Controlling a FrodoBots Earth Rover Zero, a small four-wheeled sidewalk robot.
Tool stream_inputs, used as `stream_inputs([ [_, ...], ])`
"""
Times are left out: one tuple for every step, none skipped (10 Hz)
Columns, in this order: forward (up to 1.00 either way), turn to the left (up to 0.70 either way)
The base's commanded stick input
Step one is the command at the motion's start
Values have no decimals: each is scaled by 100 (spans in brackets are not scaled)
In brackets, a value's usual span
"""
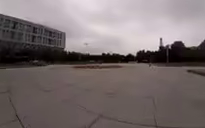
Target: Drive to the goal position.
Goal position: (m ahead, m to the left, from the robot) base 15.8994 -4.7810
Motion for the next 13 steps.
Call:
stream_inputs([
  [70, 0],
  [70, 0],
  [70, 0],
  [70, 0],
  [70, 0],
  [70, 0],
  [70, -9],
  [70, -35],
  [70, -35],
  [70, -35],
  [70, -35],
  [70, -35],
  [70, -33],
])
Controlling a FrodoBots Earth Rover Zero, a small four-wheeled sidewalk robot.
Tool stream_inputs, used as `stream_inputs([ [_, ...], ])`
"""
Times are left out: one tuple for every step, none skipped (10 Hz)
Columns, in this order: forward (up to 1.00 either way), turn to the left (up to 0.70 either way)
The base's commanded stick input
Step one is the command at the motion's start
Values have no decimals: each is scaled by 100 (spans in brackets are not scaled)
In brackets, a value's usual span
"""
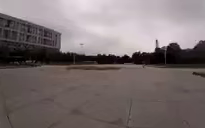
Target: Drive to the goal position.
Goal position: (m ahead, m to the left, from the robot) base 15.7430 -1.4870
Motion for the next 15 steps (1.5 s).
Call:
stream_inputs([
  [70, -13],
  [70, 0],
  [70, 0],
  [70, 0],
  [70, 0],
  [70, 0],
  [70, -21],
  [70, -35],
  [70, -35],
  [70, 0],
  [70, 0],
  [70, 0],
  [70, 0],
  [70, 0],
  [70, 0],
])
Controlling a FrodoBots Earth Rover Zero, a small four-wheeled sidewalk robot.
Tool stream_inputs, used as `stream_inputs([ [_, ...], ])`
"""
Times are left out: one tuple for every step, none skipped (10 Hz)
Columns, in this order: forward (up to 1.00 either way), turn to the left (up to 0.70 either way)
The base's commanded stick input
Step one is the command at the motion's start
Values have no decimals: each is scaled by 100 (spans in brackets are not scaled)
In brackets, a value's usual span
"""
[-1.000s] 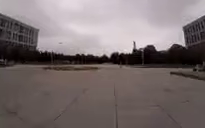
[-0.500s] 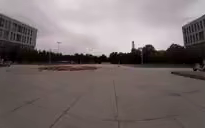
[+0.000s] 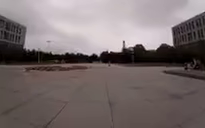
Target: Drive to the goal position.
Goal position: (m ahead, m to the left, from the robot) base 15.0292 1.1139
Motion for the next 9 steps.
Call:
stream_inputs([
  [70, 0],
  [70, 0],
  [70, 0],
  [70, 0],
  [70, 0],
  [70, 0],
  [70, 0],
  [70, 0],
  [70, 0],
])
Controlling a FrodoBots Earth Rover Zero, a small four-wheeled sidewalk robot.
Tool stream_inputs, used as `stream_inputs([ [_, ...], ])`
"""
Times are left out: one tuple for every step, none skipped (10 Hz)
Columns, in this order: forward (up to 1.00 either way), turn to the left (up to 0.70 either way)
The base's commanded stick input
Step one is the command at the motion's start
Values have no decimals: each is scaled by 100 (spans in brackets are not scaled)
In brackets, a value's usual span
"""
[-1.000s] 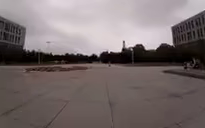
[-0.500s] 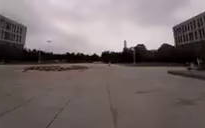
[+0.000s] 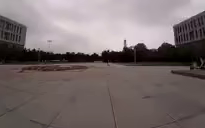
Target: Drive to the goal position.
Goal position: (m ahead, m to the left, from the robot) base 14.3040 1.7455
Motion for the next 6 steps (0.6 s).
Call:
stream_inputs([
  [70, -17],
  [70, -10],
  [70, 0],
  [70, -7],
  [70, -35],
  [70, -35],
])
